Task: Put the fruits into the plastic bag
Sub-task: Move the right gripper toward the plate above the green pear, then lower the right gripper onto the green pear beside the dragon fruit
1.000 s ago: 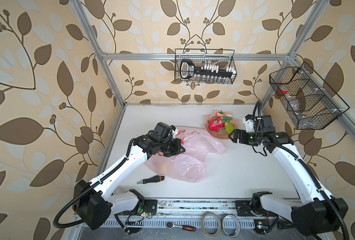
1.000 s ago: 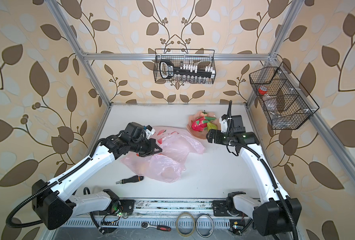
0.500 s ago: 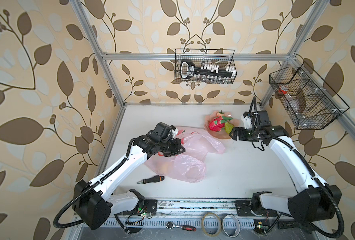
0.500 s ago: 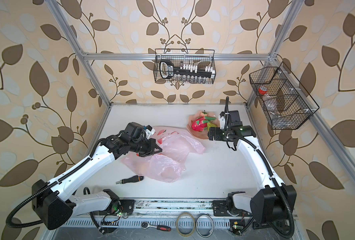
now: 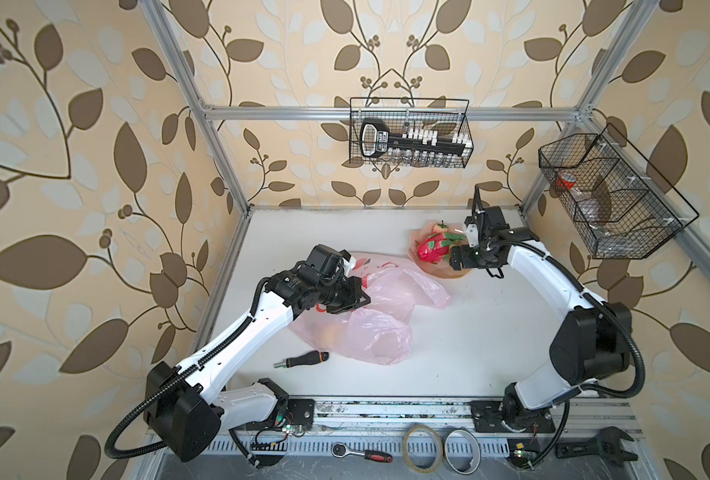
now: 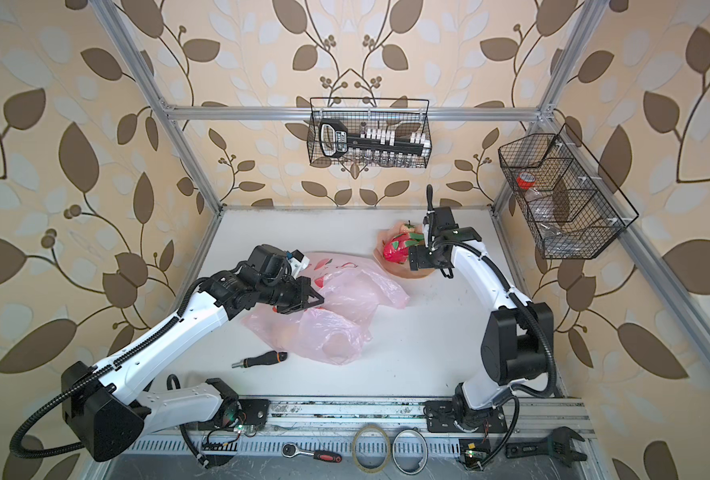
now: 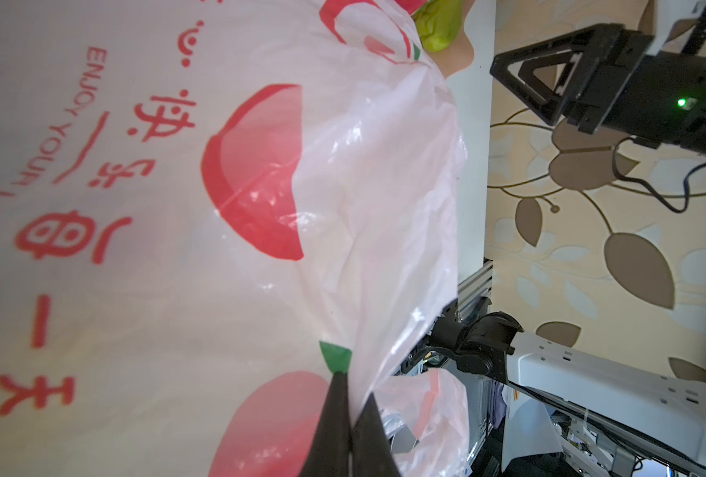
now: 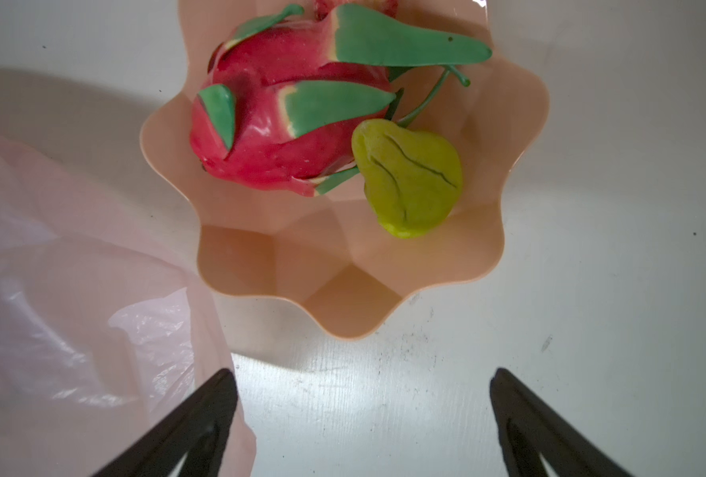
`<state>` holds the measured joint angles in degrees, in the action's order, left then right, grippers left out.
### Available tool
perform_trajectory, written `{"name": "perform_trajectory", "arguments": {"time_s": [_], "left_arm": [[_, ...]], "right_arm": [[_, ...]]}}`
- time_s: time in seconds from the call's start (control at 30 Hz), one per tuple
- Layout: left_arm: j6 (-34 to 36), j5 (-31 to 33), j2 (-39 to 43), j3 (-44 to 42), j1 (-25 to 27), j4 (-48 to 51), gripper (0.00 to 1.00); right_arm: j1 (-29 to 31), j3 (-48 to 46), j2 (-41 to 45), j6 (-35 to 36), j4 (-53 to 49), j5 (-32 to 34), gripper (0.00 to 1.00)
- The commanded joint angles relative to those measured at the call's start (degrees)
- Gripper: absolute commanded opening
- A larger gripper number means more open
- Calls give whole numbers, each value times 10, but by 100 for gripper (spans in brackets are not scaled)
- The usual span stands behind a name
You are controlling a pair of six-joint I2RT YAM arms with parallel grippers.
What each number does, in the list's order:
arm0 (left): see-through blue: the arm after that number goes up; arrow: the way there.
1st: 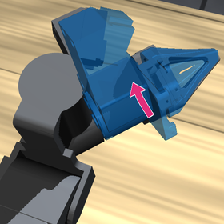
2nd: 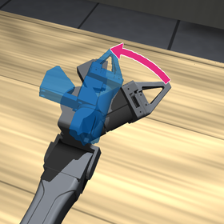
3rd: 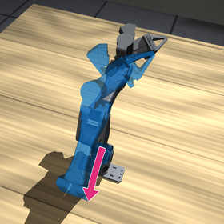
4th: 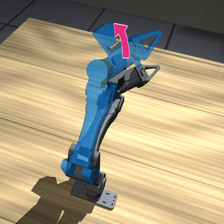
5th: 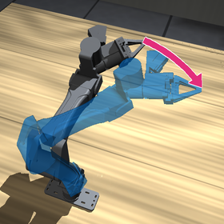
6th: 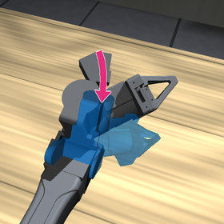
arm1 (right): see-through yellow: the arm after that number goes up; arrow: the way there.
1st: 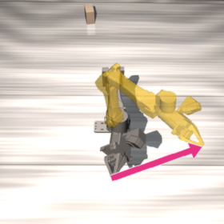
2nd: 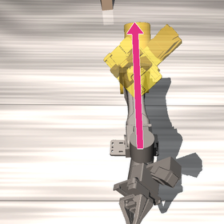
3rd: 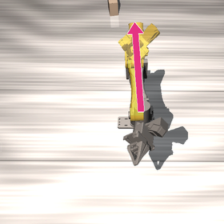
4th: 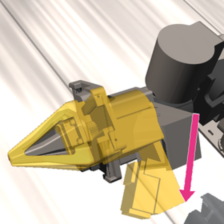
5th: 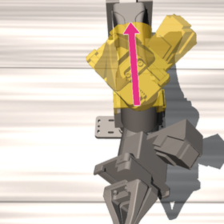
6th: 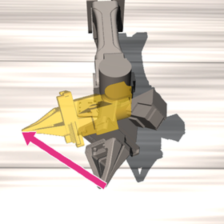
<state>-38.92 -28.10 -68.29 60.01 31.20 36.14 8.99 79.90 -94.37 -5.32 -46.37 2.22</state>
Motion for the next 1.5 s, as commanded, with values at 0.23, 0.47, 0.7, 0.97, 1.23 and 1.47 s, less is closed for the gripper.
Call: {"name": "perform_trajectory", "arguments": {"time_s": [0.23,0.47,0.7,0.97,1.23,1.47], "left_arm": [[4,3,18,4,5,8,0],[4,5,15,10,5,14,0],[3,6,14,10,5,17,0],[4,7,12,10,5,23,0],[6,6,10,12,5,24,0],[8,5,10,11,5,27,0]], "right_arm": [[22,98,-125,53,-7,103,95],[24,138,-185,57,-12,122,94],[18,147,-215,56,-3,118,94],[14,163,-243,55,2,113,92],[13,176,-266,57,4,119,89],[14,186,-282,56,4,124,86]]}}
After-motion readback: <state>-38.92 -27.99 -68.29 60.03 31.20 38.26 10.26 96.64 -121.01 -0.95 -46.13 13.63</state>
